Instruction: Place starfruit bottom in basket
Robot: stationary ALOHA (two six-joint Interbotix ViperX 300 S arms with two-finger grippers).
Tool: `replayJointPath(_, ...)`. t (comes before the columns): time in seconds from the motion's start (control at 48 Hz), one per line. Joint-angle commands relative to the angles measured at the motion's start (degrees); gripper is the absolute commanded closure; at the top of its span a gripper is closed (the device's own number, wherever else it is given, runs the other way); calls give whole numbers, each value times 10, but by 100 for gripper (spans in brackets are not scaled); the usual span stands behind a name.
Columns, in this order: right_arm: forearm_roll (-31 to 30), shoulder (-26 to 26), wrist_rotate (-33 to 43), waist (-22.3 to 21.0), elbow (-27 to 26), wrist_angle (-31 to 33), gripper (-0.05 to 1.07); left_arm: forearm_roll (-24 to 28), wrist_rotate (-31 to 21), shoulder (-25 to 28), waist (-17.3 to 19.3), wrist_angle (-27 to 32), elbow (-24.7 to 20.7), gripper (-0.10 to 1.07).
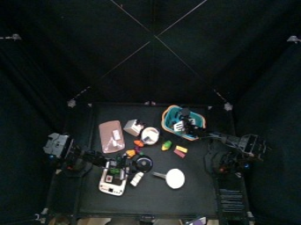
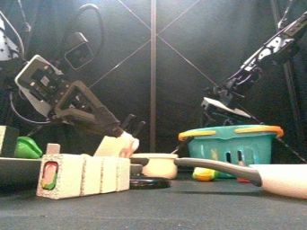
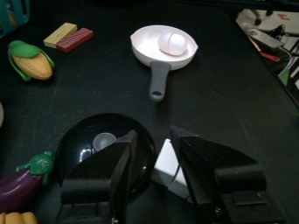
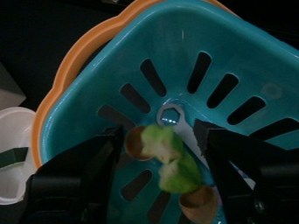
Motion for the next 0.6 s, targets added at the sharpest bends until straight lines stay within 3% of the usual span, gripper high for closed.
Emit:
replayJointPath(0.0,-4,-7,1,-1,-11,-2,2,-2,-1,-11,4,-3,-12,21)
replayJointPath(0.583,-57,-28,1,35,-3,-2,2,-64,-4,-20,3,-3,-18,21)
